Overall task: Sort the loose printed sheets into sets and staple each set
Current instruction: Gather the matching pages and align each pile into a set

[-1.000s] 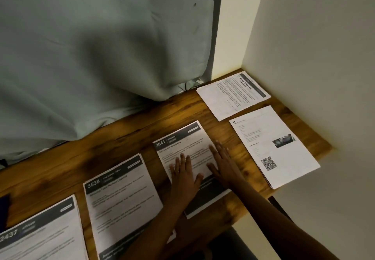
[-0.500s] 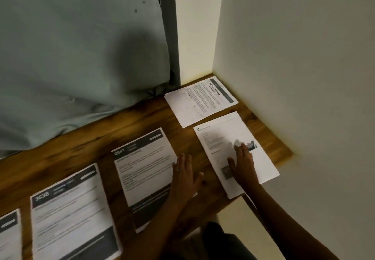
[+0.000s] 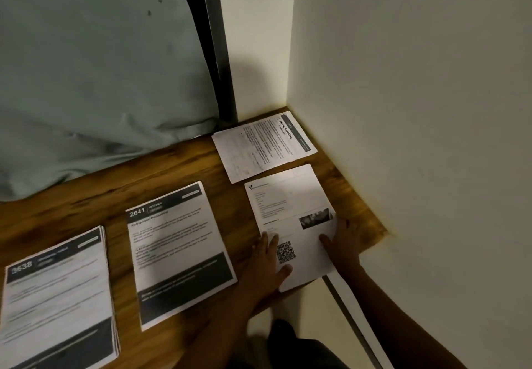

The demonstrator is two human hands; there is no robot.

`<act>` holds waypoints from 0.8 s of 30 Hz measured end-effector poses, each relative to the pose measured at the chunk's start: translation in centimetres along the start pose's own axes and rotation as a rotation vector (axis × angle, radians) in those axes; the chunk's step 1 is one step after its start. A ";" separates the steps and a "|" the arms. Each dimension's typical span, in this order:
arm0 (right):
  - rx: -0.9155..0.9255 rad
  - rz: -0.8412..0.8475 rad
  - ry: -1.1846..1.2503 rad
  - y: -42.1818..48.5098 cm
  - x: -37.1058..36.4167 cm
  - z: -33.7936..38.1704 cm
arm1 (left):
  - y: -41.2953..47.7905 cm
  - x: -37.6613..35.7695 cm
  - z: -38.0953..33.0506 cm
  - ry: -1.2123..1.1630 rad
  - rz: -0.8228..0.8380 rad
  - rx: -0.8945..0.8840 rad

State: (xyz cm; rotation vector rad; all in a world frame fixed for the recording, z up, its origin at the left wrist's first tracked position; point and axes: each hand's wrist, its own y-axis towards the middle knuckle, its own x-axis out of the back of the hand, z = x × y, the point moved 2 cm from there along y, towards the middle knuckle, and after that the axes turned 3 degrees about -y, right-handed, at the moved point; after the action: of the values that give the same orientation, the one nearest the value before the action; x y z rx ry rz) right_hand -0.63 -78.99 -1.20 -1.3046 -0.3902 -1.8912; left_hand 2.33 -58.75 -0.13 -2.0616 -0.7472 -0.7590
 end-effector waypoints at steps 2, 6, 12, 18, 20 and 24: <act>-0.050 -0.022 0.094 0.3 0.3 0.0 | 0.0 -0.2 -0.1 -0.017 -0.013 0.015; -0.086 -0.098 0.296 1.0 1.0 -0.3 | 0.1 -0.4 0.2 -0.001 -0.044 0.025; -0.133 -0.091 0.327 1.8 1.6 -0.4 | 0.2 -0.2 -0.1 -0.017 -0.076 0.041; -0.085 -0.126 0.191 2.1 1.6 -0.5 | 0.6 -0.2 0.3 -0.143 -0.124 0.030; -0.045 -0.175 0.168 1.9 1.9 -0.3 | 0.7 -0.1 0.4 -0.210 -0.164 0.023; -0.068 -0.113 0.347 1.4 2.4 0.5 | 0.8 0.2 0.3 -0.451 -0.239 -0.005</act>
State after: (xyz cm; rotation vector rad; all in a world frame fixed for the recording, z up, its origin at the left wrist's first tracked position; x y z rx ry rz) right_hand 0.35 -80.57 0.88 -0.9865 -0.2239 -2.1935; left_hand 3.14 -58.81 -0.50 -2.1992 -1.2588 -0.4181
